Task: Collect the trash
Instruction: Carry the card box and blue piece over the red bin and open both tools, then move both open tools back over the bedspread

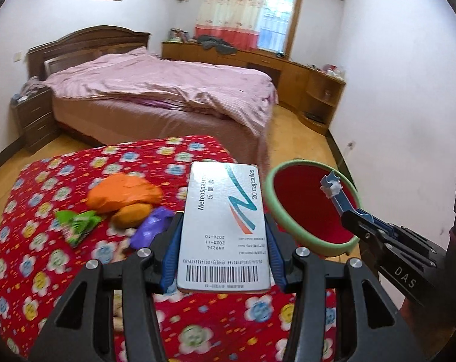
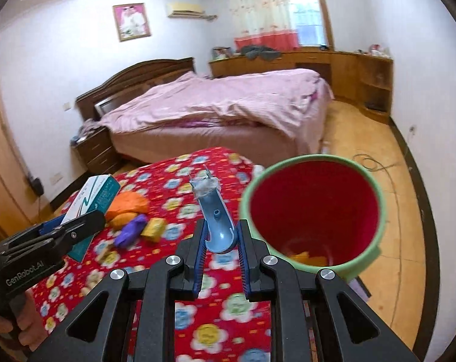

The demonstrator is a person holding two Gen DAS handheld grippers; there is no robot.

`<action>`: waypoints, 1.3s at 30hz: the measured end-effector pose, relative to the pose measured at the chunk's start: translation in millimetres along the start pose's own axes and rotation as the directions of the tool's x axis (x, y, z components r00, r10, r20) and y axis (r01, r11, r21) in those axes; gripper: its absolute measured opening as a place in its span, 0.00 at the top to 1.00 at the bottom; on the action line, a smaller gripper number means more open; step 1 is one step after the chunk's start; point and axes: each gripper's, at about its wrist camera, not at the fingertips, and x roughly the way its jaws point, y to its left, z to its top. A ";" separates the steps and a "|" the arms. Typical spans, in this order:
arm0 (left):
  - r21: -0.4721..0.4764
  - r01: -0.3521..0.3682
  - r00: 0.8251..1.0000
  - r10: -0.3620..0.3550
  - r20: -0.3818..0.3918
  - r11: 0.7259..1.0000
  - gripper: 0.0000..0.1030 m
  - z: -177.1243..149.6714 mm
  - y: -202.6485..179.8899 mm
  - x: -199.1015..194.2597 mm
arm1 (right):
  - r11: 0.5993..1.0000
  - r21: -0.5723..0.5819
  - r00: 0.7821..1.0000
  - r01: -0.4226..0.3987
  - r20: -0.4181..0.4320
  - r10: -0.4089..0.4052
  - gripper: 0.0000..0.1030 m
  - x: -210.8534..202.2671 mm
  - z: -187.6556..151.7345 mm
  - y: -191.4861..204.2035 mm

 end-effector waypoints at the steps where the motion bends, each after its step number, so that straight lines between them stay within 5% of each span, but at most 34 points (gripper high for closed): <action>1: 0.005 0.008 1.000 -0.008 -0.006 1.000 0.51 1.2 -3.8 4.3 | 1.000 0.009 1.000 0.010 0.000 -0.010 0.81 0.7 0.7 -7.7; 12: 0.087 0.102 0.989 -0.091 -0.119 0.991 0.51 7.9 -69.0 88.7 | 0.989 0.096 0.993 0.112 -0.051 -0.107 0.81 31.3 1.1 -85.0; 22: 0.161 0.142 0.978 -0.113 -0.172 0.977 0.51 9.1 -110.4 143.3 | 0.978 0.163 0.989 0.132 -0.094 -0.118 0.81 63.4 -5.1 -132.5; 28: 0.166 0.172 0.972 -0.140 -0.190 0.971 0.50 7.6 -118.7 155.7 | 0.976 0.183 0.990 0.121 -0.094 -0.106 0.80 67.8 -5.7 -140.8; 30: 0.173 0.171 0.973 -0.138 -0.185 0.970 0.39 7.5 -120.8 156.8 | 0.973 0.199 0.991 0.115 -0.092 -0.099 0.79 67.7 -6.0 -144.1; 39: 0.151 0.151 0.981 -0.129 -0.145 0.977 0.34 11.5 -114.3 135.7 | 0.967 0.224 0.992 0.122 -0.070 -0.109 0.57 53.8 -5.1 -143.0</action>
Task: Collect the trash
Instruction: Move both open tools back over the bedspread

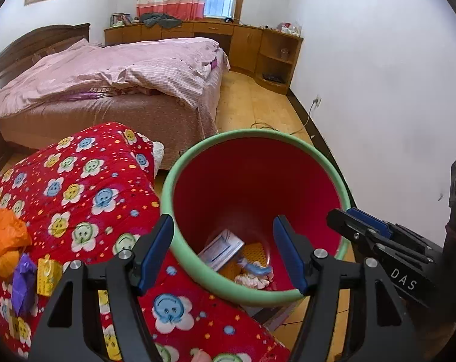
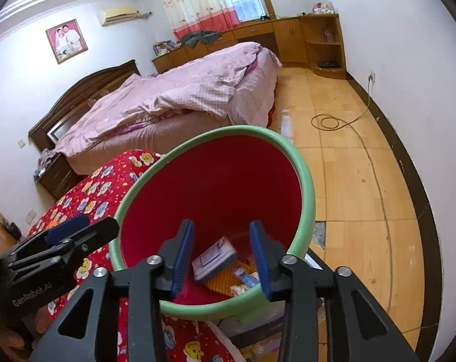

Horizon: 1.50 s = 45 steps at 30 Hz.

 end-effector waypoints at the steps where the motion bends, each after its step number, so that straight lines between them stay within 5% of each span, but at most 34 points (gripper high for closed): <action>1: -0.006 -0.002 1.000 0.002 0.004 1.000 0.34 -0.7 2.2 -6.3 | 1.000 0.000 1.000 0.000 0.006 0.000 0.53 -2.9 0.4 1.7; 6: -0.021 -0.036 0.999 0.036 0.021 0.999 0.34 -4.9 12.8 -31.2 | 1.000 0.003 1.000 -0.004 0.029 0.004 0.41 -18.6 0.1 11.8; 25: -0.188 -0.213 0.970 0.231 0.079 0.959 0.34 -38.6 103.4 -142.1 | 0.980 -0.129 0.988 -0.150 0.016 0.153 0.28 -57.5 -17.4 116.4; 31: -0.250 -0.290 0.948 0.313 0.055 0.924 0.34 -53.1 147.0 -162.6 | 0.964 -0.194 0.983 -0.181 -0.022 0.180 0.28 -50.1 -28.4 155.4; 37: -0.267 -0.400 0.908 0.419 0.013 0.877 0.34 -67.5 194.5 -173.9 | 0.952 -0.243 0.982 -0.187 -0.071 0.175 0.26 -31.5 -41.8 185.6; 45: -0.276 -0.472 0.879 0.471 -0.074 0.837 0.33 -86.0 246.5 -163.5 | 0.948 -0.263 0.981 -0.180 -0.119 0.154 0.26 1.9 -50.8 215.5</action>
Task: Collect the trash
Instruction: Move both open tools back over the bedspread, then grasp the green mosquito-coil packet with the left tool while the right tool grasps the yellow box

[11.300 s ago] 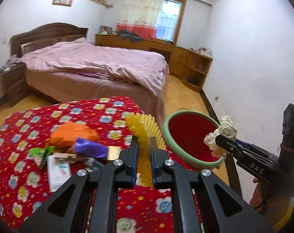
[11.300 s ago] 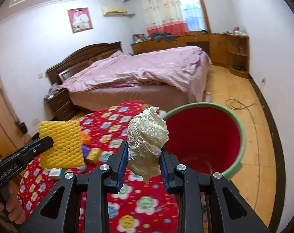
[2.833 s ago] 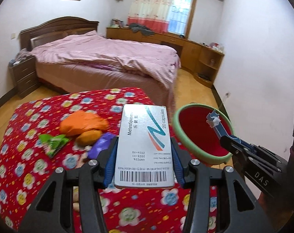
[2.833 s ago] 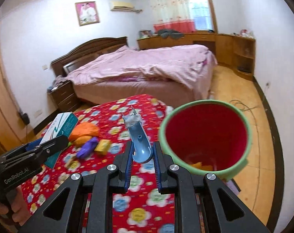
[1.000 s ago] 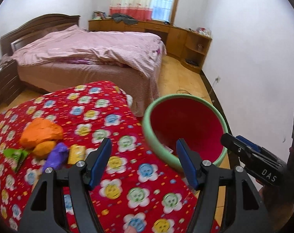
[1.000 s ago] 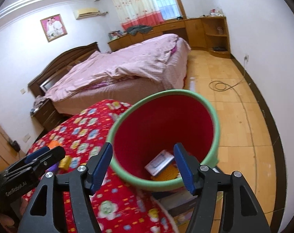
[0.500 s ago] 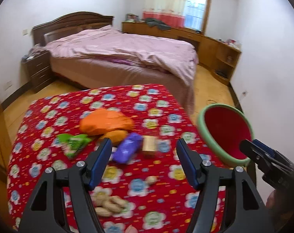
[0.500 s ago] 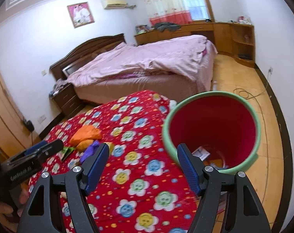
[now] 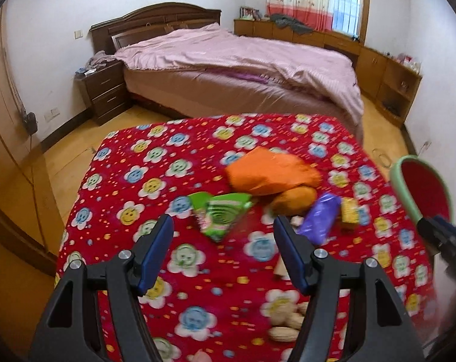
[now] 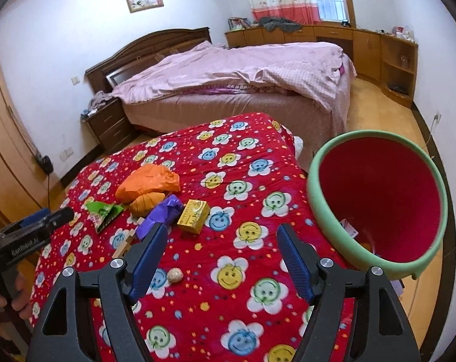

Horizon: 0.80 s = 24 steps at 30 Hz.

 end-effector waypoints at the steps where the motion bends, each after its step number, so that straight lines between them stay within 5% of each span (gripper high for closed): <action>1: 0.010 -0.009 1.000 0.009 -0.003 1.000 0.31 -0.8 1.6 5.4 | 1.000 0.001 1.000 -0.001 -0.001 0.001 0.25 3.3 0.5 1.6; 3: 0.025 -0.027 1.000 0.027 -0.011 0.999 0.22 -2.4 4.7 16.4 | 1.000 0.001 1.000 -0.005 -0.010 0.005 0.23 12.1 1.8 5.4; 14: 0.008 -0.012 0.995 0.012 -0.099 1.000 0.22 -6.8 17.3 84.0 | 0.997 -0.081 0.996 0.012 -0.088 -0.019 0.23 61.1 -0.2 24.2; 24: -0.083 0.040 0.994 -0.048 -0.100 0.996 0.23 -4.9 25.8 108.2 | 0.994 -0.106 0.988 0.008 -0.151 -0.025 0.23 96.3 -1.1 30.2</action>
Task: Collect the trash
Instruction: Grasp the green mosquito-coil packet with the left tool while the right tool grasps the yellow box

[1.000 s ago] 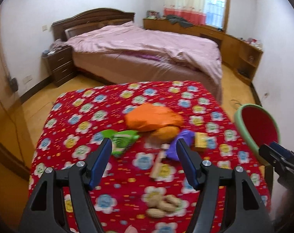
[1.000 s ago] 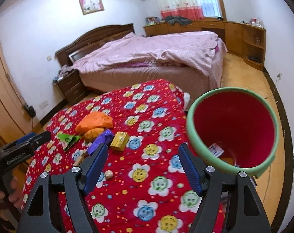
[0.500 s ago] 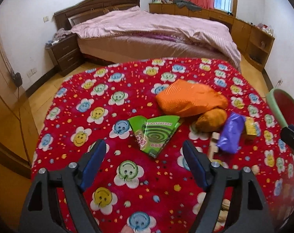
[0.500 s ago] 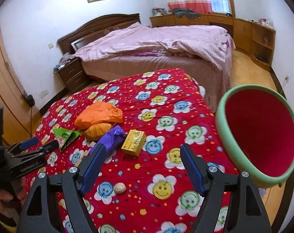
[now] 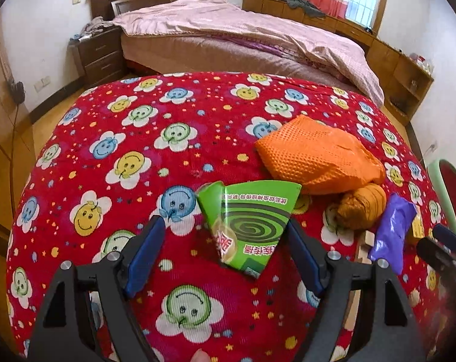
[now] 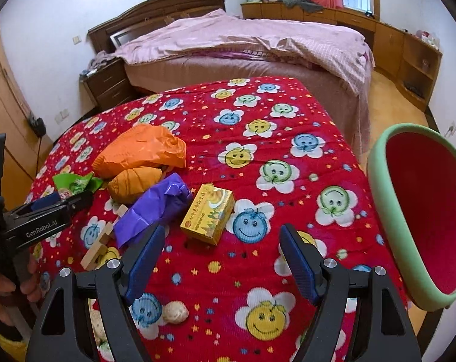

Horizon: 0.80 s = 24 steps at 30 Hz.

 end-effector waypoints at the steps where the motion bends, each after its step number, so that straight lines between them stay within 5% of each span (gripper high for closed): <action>1: 0.002 -0.002 1.000 0.002 0.001 1.000 0.23 -0.1 -0.6 0.6 | 1.000 -0.001 1.000 0.002 -0.003 -0.002 0.23 2.4 0.3 0.8; 7: 0.004 -0.002 1.000 0.002 0.013 1.000 0.30 0.7 -0.9 1.4 | 1.000 0.009 1.000 -0.008 -0.012 0.009 0.24 12.8 -0.1 3.2; 11: 0.003 0.031 0.999 -0.031 0.029 1.000 0.56 1.7 -0.2 -1.1 | 0.999 0.000 0.999 -0.039 -0.004 0.039 0.45 14.0 1.2 5.0; 15: -0.023 0.060 0.998 -0.059 0.033 0.998 0.56 2.2 4.2 -3.4 | 0.999 0.000 0.999 -0.037 0.002 0.037 0.66 14.5 1.8 2.9; 24: -0.020 0.082 0.995 -0.081 0.057 0.996 0.57 -2.2 -2.4 -28.9 | 0.996 0.033 0.997 -0.082 0.015 0.081 0.68 6.5 -0.9 -2.9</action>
